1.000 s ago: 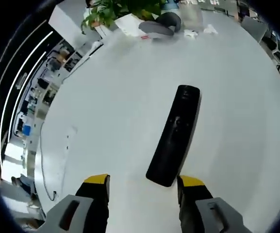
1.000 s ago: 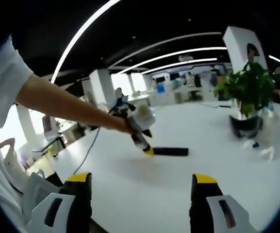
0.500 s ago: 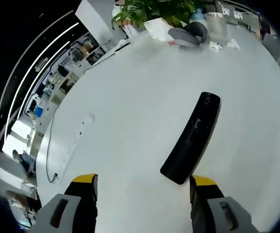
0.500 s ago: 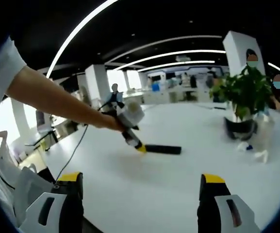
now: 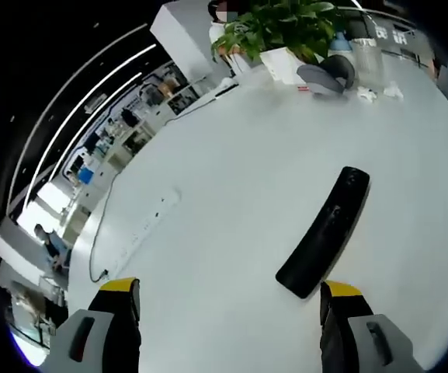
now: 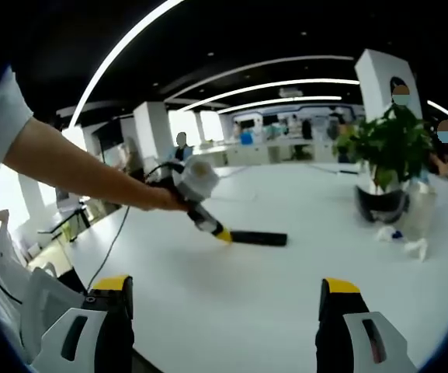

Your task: Press the specified remote control buttons in sequence, fully releasing each button before pressing the next.

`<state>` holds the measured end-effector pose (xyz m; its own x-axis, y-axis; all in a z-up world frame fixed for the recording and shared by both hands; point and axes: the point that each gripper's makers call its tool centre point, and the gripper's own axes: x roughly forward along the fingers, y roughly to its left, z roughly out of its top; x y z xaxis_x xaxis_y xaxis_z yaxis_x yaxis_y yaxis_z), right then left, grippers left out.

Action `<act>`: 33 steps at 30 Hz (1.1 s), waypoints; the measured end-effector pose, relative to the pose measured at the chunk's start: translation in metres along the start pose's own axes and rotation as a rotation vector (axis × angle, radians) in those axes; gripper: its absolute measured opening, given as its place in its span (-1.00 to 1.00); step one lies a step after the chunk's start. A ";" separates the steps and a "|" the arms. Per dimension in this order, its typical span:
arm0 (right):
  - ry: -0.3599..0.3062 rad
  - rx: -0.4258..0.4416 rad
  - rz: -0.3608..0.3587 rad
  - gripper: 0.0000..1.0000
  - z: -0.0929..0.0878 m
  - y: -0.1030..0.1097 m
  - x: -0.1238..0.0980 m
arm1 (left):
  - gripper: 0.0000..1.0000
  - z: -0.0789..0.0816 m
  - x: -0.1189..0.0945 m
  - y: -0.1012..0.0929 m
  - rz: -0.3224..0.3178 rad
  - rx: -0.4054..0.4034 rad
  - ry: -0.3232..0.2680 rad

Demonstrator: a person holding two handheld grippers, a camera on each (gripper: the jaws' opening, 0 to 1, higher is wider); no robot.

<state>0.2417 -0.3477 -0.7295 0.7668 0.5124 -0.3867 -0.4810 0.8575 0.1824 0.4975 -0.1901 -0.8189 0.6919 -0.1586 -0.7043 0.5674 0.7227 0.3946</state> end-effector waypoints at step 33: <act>-0.005 0.028 0.030 0.94 0.000 0.005 -0.002 | 1.00 -0.001 -0.169 -0.025 -0.007 -0.407 -0.429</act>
<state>0.2378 -0.3445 -0.7283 0.7544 0.5381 -0.3759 -0.4919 0.8426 0.2190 0.3656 -0.1806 -0.7105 0.8555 -0.3608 -0.3713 0.4142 0.9072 0.0730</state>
